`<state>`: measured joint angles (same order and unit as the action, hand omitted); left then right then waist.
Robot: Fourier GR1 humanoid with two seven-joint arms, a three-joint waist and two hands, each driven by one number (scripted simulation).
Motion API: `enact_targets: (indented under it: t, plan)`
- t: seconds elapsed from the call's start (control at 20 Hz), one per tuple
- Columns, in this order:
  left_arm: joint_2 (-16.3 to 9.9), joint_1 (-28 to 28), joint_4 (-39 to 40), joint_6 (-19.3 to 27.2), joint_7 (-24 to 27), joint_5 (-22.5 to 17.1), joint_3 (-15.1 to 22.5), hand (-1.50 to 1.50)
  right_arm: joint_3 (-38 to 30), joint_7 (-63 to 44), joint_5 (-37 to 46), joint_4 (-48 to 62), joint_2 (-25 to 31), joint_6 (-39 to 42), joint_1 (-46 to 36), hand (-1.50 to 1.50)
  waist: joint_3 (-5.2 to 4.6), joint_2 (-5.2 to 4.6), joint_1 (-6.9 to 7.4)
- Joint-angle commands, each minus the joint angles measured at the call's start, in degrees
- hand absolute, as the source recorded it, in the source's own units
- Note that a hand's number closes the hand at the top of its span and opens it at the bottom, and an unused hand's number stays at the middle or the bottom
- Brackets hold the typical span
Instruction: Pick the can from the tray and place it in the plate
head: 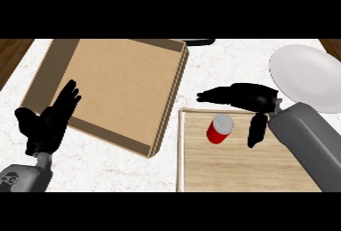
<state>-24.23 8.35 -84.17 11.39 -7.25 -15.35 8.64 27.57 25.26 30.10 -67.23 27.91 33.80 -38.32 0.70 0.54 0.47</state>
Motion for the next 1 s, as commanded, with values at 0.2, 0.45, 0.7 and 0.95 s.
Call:
enact_targets:
  t: [0.2,0.45,0.7,0.95]
  plan:
    - [4.18,3.75,8.93,-0.53,1.17,3.12,-0.56,0.00,-0.37,-0.77,6.39,3.05,-4.38,-2.10,0.21,-1.50,-0.72,-0.77,-0.60]
    - [3.81,2.17,3.41,-0.59,-1.83,3.80,-1.46,0.00,0.36,-0.80,10.55,3.24,-6.17,-2.44,-0.26,-1.50,-0.70,-0.61,-0.33]
    - [3.69,-1.00,2.52,-2.45,0.31,3.51,-2.76,0.00,5.92,5.30,15.59,1.45,-4.85,-3.94,4.21,1.50,-0.71,-0.57,-0.44]
    - [5.22,-0.44,5.32,-3.22,2.32,5.06,-3.45,0.00,3.06,7.28,14.69,1.81,-6.55,0.26,1.57,1.50,-0.72,-0.61,-0.40]
